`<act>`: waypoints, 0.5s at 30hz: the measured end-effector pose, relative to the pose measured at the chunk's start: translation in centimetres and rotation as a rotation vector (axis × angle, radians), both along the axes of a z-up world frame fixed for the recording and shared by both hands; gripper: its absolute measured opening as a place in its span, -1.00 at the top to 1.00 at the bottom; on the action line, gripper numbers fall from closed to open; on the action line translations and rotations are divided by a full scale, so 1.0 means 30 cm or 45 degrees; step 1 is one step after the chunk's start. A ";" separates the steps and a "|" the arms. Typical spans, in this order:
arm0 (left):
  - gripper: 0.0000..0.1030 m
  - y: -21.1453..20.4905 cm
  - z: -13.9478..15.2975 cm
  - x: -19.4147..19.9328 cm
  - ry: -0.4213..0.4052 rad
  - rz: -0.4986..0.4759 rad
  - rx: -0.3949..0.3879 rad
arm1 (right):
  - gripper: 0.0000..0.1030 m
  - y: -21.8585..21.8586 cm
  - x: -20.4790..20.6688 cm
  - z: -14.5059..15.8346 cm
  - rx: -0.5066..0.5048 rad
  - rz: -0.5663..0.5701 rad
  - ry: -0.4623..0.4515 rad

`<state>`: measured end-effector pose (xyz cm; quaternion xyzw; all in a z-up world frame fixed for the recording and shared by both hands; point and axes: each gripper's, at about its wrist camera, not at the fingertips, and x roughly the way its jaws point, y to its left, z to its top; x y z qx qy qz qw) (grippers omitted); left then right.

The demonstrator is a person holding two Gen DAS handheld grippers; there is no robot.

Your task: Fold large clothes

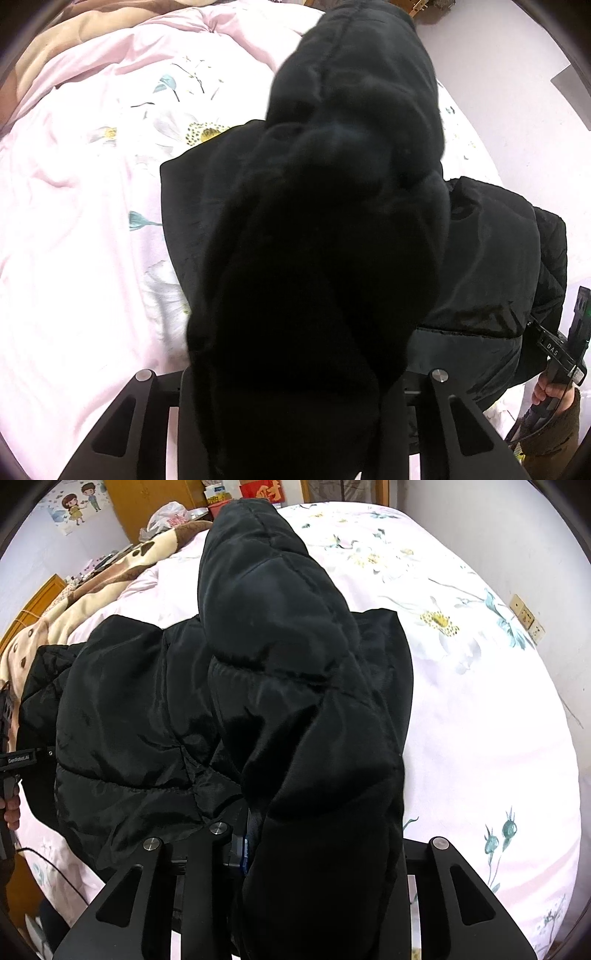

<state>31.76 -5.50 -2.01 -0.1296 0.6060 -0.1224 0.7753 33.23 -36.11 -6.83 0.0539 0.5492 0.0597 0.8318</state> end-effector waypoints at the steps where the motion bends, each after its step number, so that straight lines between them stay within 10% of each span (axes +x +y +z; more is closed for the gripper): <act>1: 0.27 0.008 0.022 -0.014 -0.012 0.015 -0.013 | 0.33 0.006 -0.006 0.006 0.004 0.003 -0.006; 15: 0.27 0.300 0.224 -0.210 -0.088 0.108 0.007 | 0.34 0.194 -0.025 0.109 0.067 0.094 -0.082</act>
